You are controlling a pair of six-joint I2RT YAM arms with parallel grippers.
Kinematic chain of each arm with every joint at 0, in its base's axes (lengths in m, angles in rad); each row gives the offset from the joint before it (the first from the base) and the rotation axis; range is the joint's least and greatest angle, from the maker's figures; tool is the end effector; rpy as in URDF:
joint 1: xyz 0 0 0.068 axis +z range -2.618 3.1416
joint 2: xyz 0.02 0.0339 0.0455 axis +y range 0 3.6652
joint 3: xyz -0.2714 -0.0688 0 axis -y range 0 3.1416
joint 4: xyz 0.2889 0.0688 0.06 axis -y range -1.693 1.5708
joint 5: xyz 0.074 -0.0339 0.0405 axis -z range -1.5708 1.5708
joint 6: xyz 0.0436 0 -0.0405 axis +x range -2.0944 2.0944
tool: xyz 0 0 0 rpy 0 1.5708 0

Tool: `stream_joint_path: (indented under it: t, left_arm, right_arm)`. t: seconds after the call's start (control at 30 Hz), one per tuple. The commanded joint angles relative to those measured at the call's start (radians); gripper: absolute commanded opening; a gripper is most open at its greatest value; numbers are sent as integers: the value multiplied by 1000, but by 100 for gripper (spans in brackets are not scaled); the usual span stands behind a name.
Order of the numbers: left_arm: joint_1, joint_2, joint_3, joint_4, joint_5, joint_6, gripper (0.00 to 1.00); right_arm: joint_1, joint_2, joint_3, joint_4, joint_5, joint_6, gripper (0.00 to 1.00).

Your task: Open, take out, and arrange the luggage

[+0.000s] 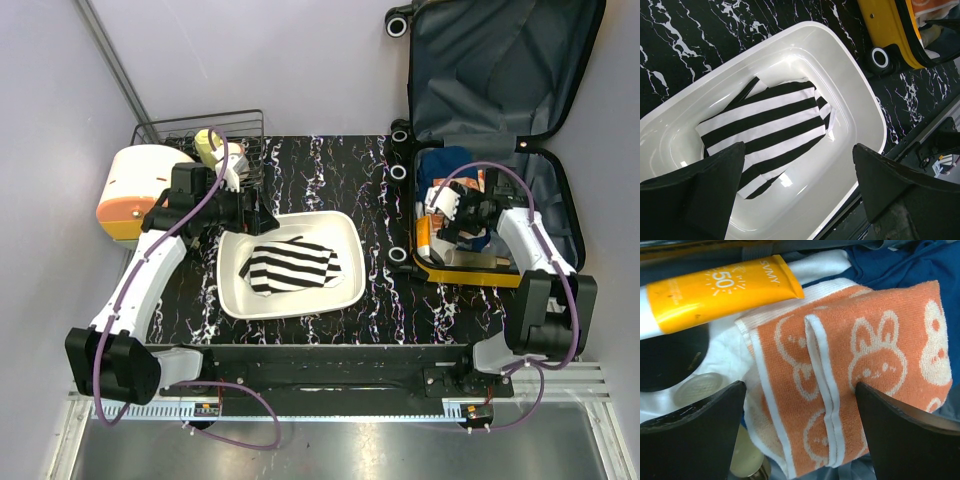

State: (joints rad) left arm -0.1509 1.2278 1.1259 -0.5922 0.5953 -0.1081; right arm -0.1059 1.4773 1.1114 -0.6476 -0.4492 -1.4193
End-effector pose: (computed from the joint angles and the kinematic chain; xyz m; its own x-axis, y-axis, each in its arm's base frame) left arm 0.2997 -0.0703 0.3290 -0.6881 0.0143 -0.7254 0.4791 0.7598 -0.4395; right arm 0.3459 -0.0177 0.2402 0.0043 -0.8960 -0.4441 -0.8544 0.2275 -0.4672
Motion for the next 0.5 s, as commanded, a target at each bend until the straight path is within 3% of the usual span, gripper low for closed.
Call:
stream_joint_path:
  t: [0.0, 0.13, 0.23, 0.4, 0.47]
  left_arm:
    - [2, 15, 54, 29, 14, -18, 92]
    - [2, 18, 57, 28, 9, -15, 92]
    - [2, 22, 60, 29, 11, -15, 92]
    - [4, 25, 63, 29, 20, -13, 91]
    - [2, 24, 61, 29, 21, -12, 92]
  right_arm:
    - [8, 49, 17, 123, 39, -9, 96]
    - [8, 71, 59, 172, 61, 60, 64]
    - [8, 72, 103, 172, 43, 123, 48]
    - [8, 75, 179, 112, 0, 187, 46]
    - [8, 87, 214, 50, -17, 197, 55]
